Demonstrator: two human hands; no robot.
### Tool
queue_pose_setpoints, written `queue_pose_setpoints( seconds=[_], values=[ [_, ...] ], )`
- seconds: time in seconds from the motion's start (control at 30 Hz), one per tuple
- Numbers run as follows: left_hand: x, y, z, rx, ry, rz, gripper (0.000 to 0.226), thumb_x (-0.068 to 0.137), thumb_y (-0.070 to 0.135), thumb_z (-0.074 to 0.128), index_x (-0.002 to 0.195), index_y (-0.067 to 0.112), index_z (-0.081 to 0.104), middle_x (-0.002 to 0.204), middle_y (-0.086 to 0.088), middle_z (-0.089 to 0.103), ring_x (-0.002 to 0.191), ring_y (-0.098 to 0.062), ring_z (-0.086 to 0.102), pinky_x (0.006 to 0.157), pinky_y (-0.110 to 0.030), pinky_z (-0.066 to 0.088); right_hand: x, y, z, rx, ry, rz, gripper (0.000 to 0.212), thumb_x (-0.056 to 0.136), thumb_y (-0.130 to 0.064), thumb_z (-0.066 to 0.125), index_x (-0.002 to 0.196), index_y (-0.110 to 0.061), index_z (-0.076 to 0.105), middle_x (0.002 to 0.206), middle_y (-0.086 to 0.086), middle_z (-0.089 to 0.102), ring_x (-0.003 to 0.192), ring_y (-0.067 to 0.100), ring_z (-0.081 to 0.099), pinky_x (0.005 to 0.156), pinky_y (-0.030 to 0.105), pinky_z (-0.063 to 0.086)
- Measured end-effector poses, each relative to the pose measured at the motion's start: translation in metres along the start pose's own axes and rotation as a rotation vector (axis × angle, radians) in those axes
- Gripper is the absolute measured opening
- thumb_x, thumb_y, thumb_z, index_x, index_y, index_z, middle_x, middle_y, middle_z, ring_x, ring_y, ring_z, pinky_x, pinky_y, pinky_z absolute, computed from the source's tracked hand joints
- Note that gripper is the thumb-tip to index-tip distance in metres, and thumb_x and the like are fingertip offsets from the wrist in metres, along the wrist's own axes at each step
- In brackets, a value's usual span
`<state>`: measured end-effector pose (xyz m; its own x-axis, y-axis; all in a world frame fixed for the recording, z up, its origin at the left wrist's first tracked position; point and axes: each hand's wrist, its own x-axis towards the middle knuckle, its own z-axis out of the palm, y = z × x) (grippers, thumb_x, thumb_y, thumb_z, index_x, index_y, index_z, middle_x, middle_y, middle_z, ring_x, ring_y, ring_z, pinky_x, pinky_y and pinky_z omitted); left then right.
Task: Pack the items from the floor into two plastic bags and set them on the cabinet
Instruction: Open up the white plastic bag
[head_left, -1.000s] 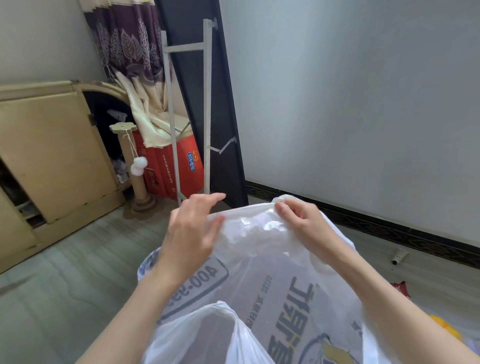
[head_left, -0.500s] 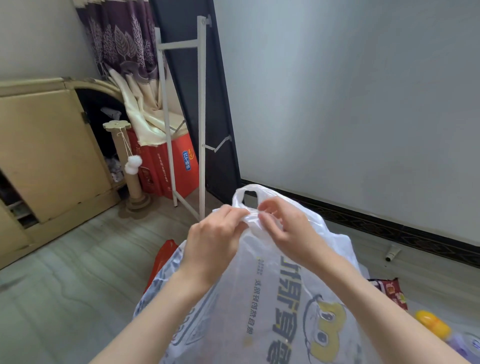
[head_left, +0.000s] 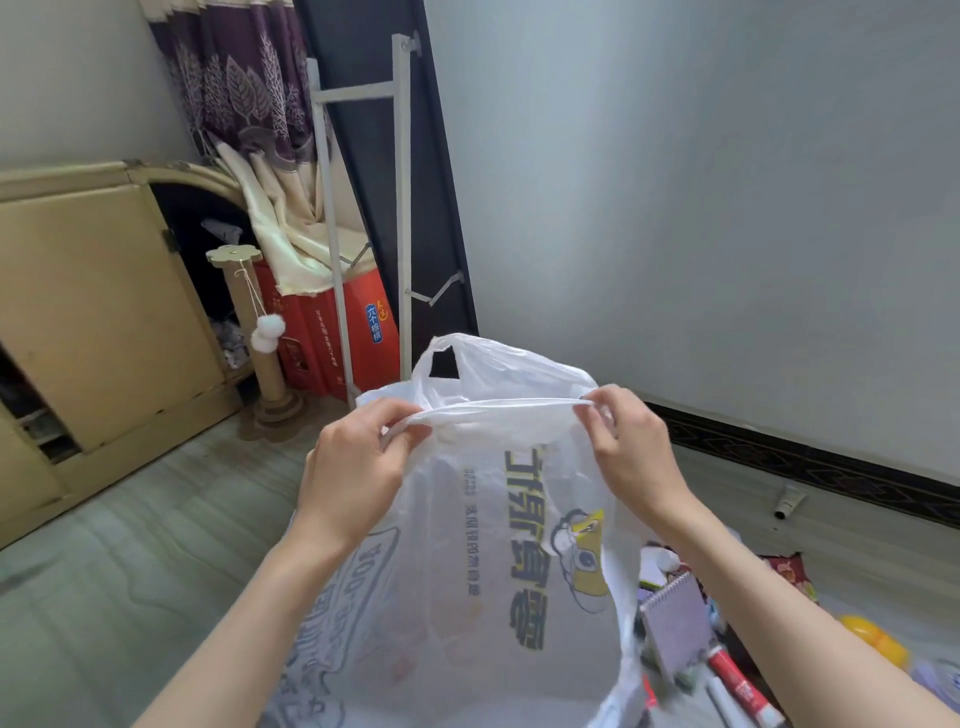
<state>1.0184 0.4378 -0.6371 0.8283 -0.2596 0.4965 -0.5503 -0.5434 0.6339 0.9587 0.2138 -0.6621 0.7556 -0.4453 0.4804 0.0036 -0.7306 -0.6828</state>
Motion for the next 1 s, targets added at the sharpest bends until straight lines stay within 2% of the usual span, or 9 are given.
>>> queue_pose_setpoints(
  seconds=[0.1,0.23,0.4,0.47,0.6,0.73,0.83,0.9,1.0],
  values=[
    [0.003,-0.006,-0.002,0.075,-0.051,-0.041,0.006,0.087,0.029,0.060,0.090,0.028,0.064,0.086,0.005,0.067,0.085,-0.021,0.059,0.072,-0.037,0.046,0.004,-0.001,0.001,0.110,-0.006,0.077,0.016,0.093,-0.016,0.051,0.078,-0.011,0.056,0.065,-0.005,0.051,0.062,0.010,0.045,0.059,0.024,0.023],
    [0.001,-0.008,0.003,0.264,0.020,0.019,0.013,0.088,0.013,0.056,0.098,0.021,0.059,0.089,0.000,0.060,0.093,-0.023,0.052,0.085,-0.030,0.026,0.005,-0.006,0.006,0.295,-0.018,0.127,0.028,0.093,-0.018,0.049,0.066,-0.018,0.048,0.057,-0.008,0.037,0.055,0.007,0.032,0.054,0.025,0.027],
    [-0.016,0.022,0.022,0.268,0.028,0.560,0.045,0.081,0.022,0.058,0.123,0.016,0.045,0.122,-0.004,0.056,0.112,-0.020,0.050,0.102,-0.038,0.034,-0.002,-0.022,0.013,0.481,-0.124,0.104,0.026,0.093,-0.019,0.049,0.068,-0.013,0.049,0.054,-0.014,0.038,0.051,0.000,0.031,0.049,0.016,0.029],
    [-0.022,0.031,0.035,0.255,-0.051,0.647,0.049,0.082,0.027,0.059,0.126,0.016,0.042,0.124,-0.004,0.056,0.112,-0.019,0.051,0.097,-0.034,0.040,-0.006,-0.028,0.017,0.523,-0.182,0.077,0.025,0.094,-0.016,0.047,0.069,-0.013,0.053,0.056,-0.013,0.040,0.050,-0.001,0.033,0.048,0.013,0.029],
    [-0.018,0.029,0.039,0.160,-0.130,0.491,0.036,0.083,0.009,0.063,0.118,0.007,0.055,0.105,-0.008,0.063,0.092,-0.025,0.063,0.073,-0.039,0.055,-0.005,-0.030,0.011,0.585,-0.207,0.137,0.030,0.096,-0.014,0.044,0.068,-0.019,0.053,0.060,-0.008,0.045,0.051,-0.001,0.038,0.050,0.015,0.034],
    [-0.014,0.019,0.032,0.197,-0.163,0.448,0.020,0.088,0.008,0.054,0.106,0.008,0.063,0.098,-0.007,0.066,0.081,-0.030,0.065,0.060,-0.043,0.055,-0.008,-0.019,0.006,0.263,-0.385,0.035,0.007,0.090,-0.028,0.054,0.084,-0.026,0.056,0.077,-0.011,0.055,0.071,0.004,0.051,0.068,0.024,0.043],
    [-0.010,0.012,0.029,0.185,-0.090,0.322,0.017,0.088,0.008,0.056,0.102,0.010,0.064,0.101,-0.005,0.068,0.087,-0.031,0.065,0.067,-0.045,0.053,-0.012,-0.009,0.005,-0.022,-0.546,-0.002,0.049,0.074,-0.050,0.065,0.116,-0.028,0.053,0.114,-0.010,0.054,0.109,0.009,0.047,0.094,0.028,0.039],
    [-0.007,0.009,0.028,0.161,-0.058,0.239,0.016,0.088,0.010,0.057,0.102,0.011,0.065,0.103,-0.003,0.068,0.091,-0.029,0.065,0.073,-0.046,0.052,-0.015,-0.006,0.008,-0.230,-0.534,-0.050,0.064,0.073,-0.047,0.067,0.130,-0.027,0.044,0.130,-0.009,0.043,0.123,0.012,0.033,0.103,0.032,0.032],
    [-0.002,0.003,0.023,0.102,-0.058,0.201,0.014,0.086,0.013,0.061,0.099,0.013,0.066,0.101,0.000,0.068,0.094,-0.024,0.064,0.079,-0.044,0.051,-0.013,-0.006,0.011,-0.355,-0.382,-0.176,0.039,0.082,-0.025,0.062,0.121,-0.024,0.057,0.120,-0.004,0.050,0.111,0.018,0.041,0.094,0.036,0.038]
  ],
)
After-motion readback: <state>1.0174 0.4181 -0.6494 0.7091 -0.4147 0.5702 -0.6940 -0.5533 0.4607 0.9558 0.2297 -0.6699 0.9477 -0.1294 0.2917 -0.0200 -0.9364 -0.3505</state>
